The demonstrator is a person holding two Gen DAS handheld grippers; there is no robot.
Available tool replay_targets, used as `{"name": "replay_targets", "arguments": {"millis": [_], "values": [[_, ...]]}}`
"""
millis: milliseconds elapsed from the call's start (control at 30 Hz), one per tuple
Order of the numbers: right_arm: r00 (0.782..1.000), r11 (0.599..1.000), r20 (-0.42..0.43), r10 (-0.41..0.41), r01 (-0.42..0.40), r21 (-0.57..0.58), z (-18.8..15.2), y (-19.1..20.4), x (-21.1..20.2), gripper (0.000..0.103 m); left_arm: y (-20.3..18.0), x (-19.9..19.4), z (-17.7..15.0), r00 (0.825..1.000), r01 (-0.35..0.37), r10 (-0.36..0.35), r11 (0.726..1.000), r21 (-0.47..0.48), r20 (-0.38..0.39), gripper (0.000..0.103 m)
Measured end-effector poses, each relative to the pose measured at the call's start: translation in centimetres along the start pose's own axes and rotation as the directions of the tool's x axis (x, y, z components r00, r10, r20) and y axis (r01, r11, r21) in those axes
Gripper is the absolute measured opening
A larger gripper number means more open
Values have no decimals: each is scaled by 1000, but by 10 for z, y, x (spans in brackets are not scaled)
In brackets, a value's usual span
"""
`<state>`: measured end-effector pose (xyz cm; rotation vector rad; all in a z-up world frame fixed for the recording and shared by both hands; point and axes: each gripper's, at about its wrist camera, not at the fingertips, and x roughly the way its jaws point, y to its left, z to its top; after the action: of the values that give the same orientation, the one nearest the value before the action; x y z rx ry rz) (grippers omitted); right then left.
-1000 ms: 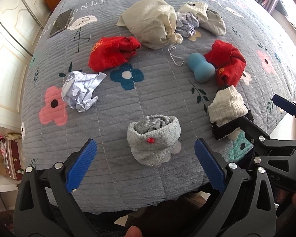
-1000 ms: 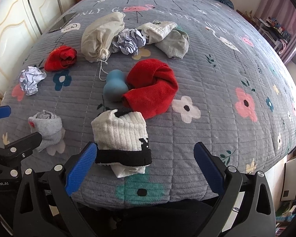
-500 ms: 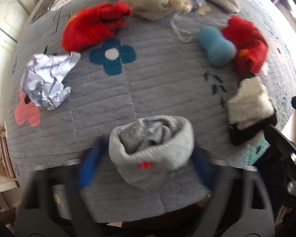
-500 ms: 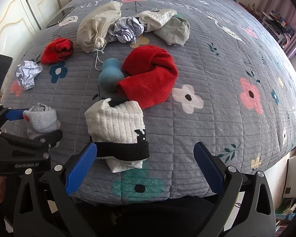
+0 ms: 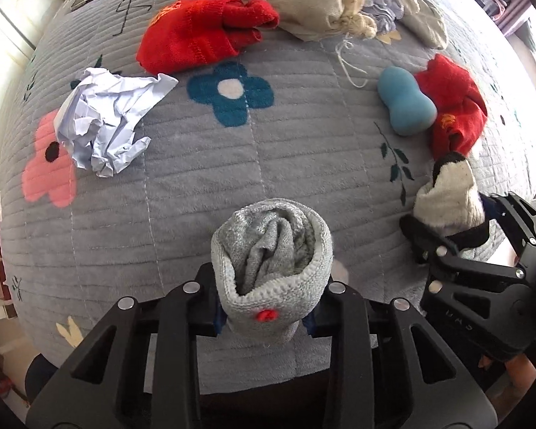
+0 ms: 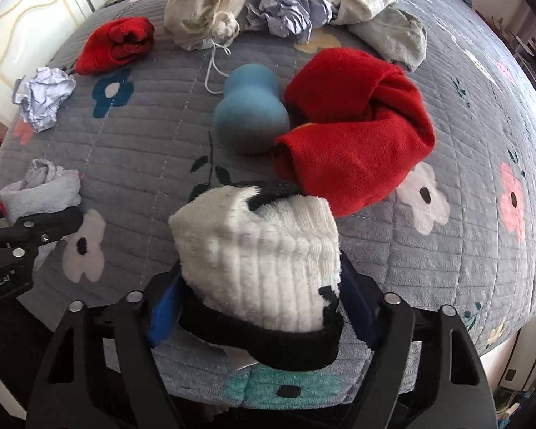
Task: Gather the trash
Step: 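Grasp the grey rolled sock with the left tool while the right grasps the white-black sock, then carry both socks off the bed toward the black trash bin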
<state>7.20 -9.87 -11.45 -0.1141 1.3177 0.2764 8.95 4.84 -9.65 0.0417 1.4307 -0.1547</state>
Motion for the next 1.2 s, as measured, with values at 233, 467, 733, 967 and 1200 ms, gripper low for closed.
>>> {"name": "replay_targets", "arguments": {"millis": [233, 467, 733, 967, 1200], "values": [[996, 996, 39, 84, -85, 7, -10, -16, -32, 37, -21, -17, -8, 1000, -17, 16, 997, 69, 20, 30], [990, 994, 94, 105, -108, 26, -31, -39, -69, 37, -58, -42, -11, 998, -34, 24, 985, 170, 62, 31], [985, 991, 139, 100, -111, 77, -53, -72, -105, 40, -106, -52, -10, 996, -39, 14, 954, 298, 86, 31], [982, 986, 182, 56, -84, 147, -79, -104, -126, 41, -169, -60, -17, 996, -22, -16, 911, 412, 89, 32], [978, 968, 209, -19, -34, 247, -125, -146, -156, 41, -233, -64, -29, 994, 6, -65, 840, 543, 90, 32]]}}
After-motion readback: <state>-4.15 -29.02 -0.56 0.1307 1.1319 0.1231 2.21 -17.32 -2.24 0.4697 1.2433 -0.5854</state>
